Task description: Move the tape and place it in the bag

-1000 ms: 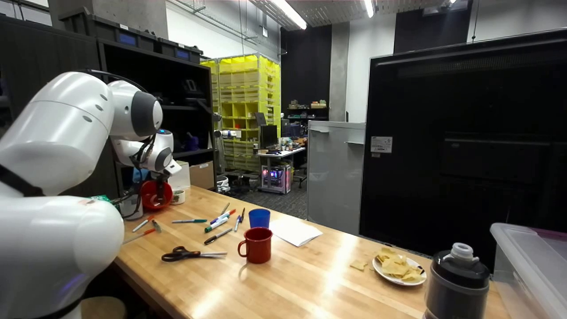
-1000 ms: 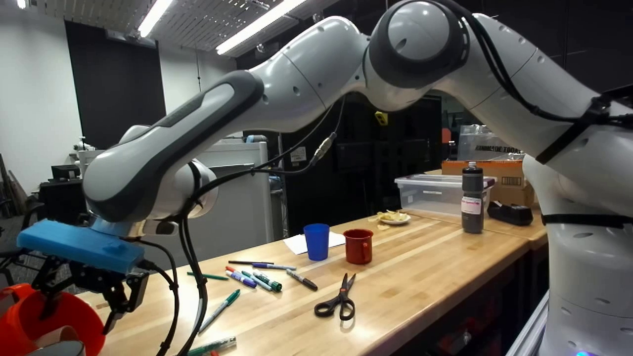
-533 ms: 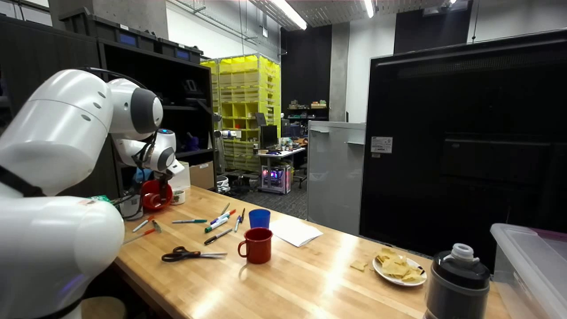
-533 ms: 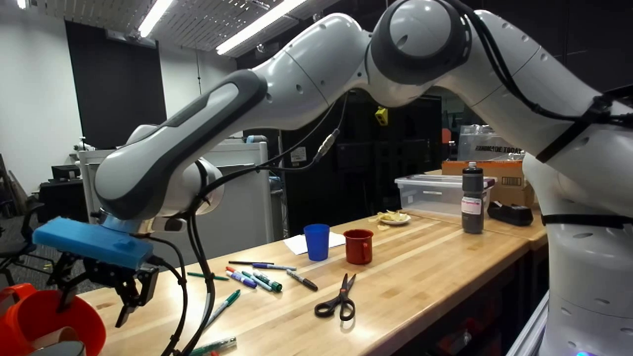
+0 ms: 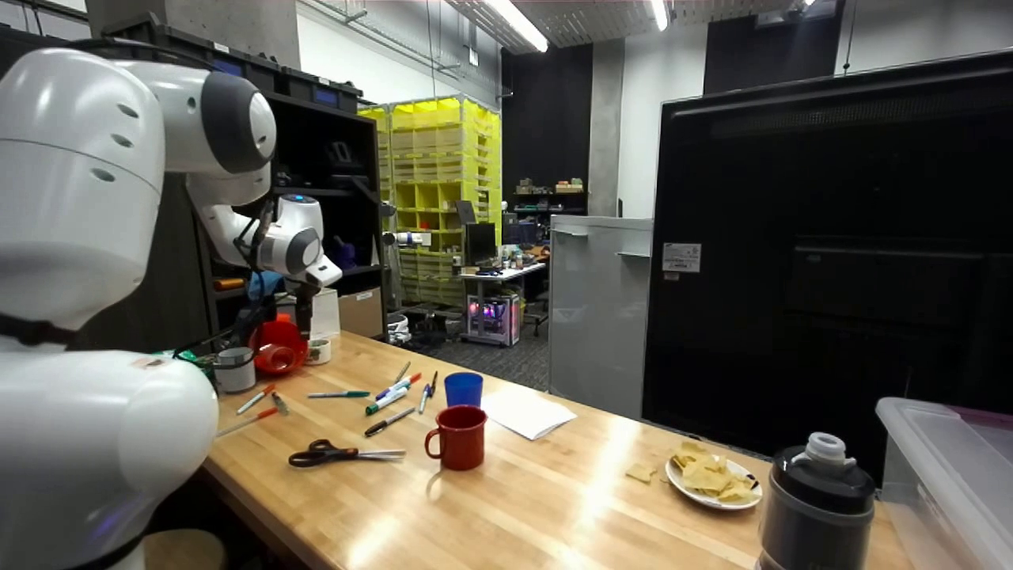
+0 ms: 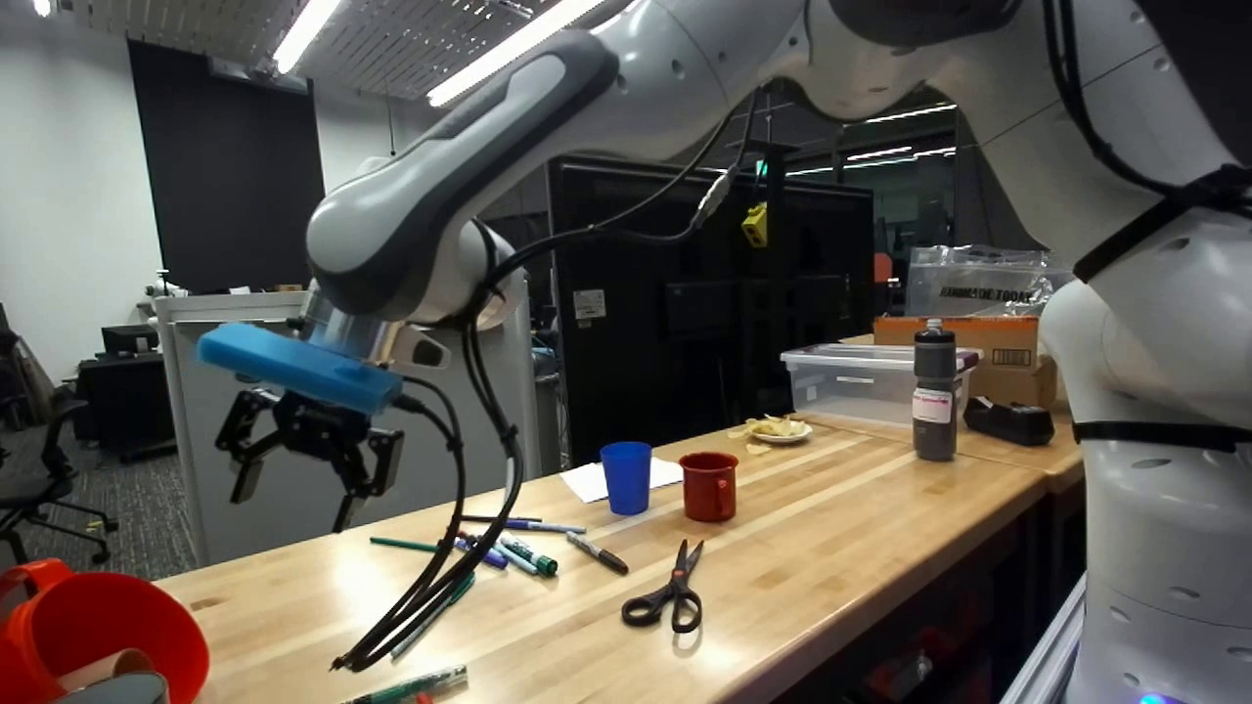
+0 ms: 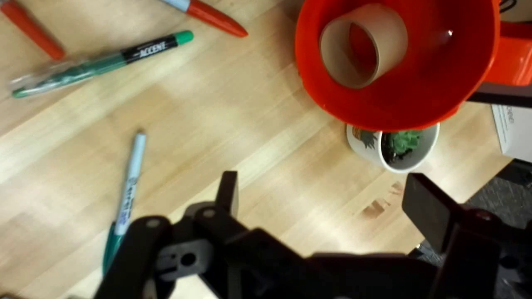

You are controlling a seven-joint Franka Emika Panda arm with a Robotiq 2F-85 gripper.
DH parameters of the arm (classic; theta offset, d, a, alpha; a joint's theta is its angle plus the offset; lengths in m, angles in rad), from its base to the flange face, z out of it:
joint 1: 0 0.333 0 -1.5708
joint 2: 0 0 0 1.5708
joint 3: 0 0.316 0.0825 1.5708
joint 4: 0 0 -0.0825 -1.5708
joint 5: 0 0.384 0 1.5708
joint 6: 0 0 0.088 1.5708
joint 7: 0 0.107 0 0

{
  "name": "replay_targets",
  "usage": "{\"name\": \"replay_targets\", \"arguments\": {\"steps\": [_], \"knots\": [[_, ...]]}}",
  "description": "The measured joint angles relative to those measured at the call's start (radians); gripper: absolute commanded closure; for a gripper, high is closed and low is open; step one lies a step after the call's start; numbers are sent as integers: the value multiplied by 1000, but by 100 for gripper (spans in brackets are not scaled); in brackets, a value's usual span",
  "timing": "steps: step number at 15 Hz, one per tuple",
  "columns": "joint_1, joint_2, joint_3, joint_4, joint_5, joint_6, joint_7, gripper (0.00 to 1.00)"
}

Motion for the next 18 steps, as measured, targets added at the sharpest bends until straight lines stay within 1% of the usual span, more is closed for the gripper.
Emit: {"name": "replay_targets", "arguments": {"steps": [2,4,5,7,9,10,12,18], "knots": [[-41,-98,3,-96,0,2,-2,0],[-106,-189,19,-185,14,-7,-26,0],[-150,-229,31,-226,42,-24,-57,0],[-243,-291,51,-292,136,-79,-159,0],[-331,-322,49,-337,205,-140,-260,0],[-364,-326,47,-349,224,-156,-301,0],[-391,-325,44,-359,232,-164,-328,0],[-380,-326,56,-359,232,-164,-326,0]]}}
